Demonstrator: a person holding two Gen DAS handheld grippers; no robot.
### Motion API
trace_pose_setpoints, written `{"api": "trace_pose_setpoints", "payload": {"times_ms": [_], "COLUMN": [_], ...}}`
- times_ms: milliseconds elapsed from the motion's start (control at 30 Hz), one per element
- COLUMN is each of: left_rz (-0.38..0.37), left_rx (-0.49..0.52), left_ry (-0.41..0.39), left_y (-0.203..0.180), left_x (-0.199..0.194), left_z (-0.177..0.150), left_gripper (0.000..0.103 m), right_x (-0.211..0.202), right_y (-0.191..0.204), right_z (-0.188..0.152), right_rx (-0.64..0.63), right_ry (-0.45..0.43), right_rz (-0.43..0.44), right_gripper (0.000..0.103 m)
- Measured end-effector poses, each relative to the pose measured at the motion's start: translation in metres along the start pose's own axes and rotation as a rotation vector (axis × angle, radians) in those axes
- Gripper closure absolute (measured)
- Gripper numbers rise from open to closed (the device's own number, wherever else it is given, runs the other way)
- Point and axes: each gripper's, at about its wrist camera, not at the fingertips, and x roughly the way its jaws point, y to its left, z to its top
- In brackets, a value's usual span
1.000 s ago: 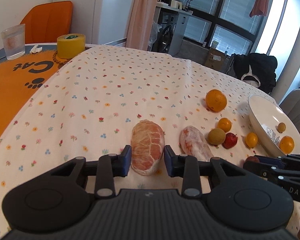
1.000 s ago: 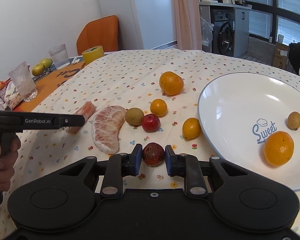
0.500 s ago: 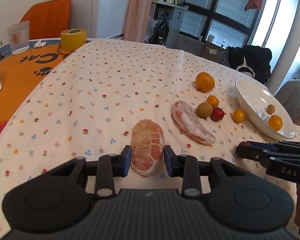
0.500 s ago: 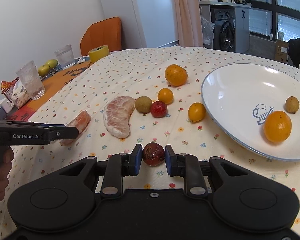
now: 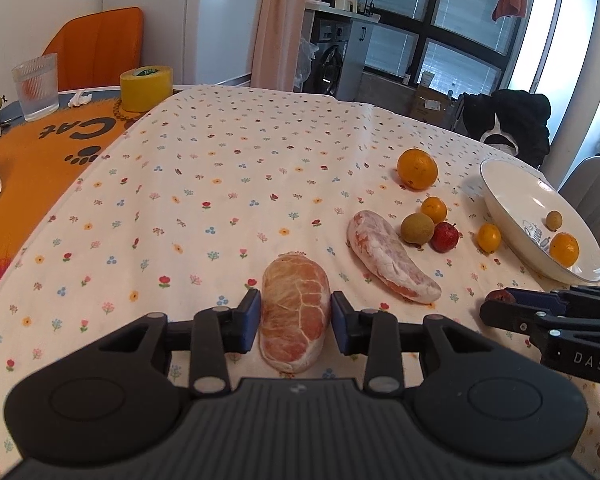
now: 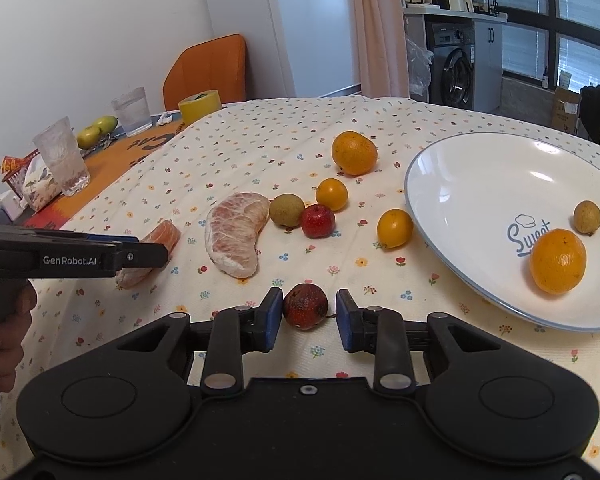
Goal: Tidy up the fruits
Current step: 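Carry both items over the white plate and open both tools to release them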
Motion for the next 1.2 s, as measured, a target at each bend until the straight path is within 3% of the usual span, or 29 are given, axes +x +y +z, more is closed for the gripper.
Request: {"api": "trace_pose_setpoints", "payload": {"times_ms": [133,367,867,1200], "left_rz": [-0.007,-0.026,-0.042,-0.102], "left_rx": [-0.023,-0.034,-0.037,0.015], "left_ry": [0.003,-0.015,-0.035,-0.093], "left_y": [0.002,0.001,-0.004,-0.034], "left_x": [-0.002,-0.013,-0.026,-0.038], "left_z": [0.001,0.003,0.009,0.027], "left_gripper": [0.07,0.081,0.086,0.086], "right_x": [-0.002,-0.011,-0.027,-0.05], "right_y": [0.0,0.0,-0.012,-0.032], "right_z": [0.001,0.001,0.004,0.011], "right_rx": [0.003,0.006,0.037,0.057], "right_ry": [0.0,-0.017,-0.061,-0.116], "right_rz": [0.005,0.018,0.019,-0.023], "right_gripper": [0.08,0.081,0.081,0.081]}}
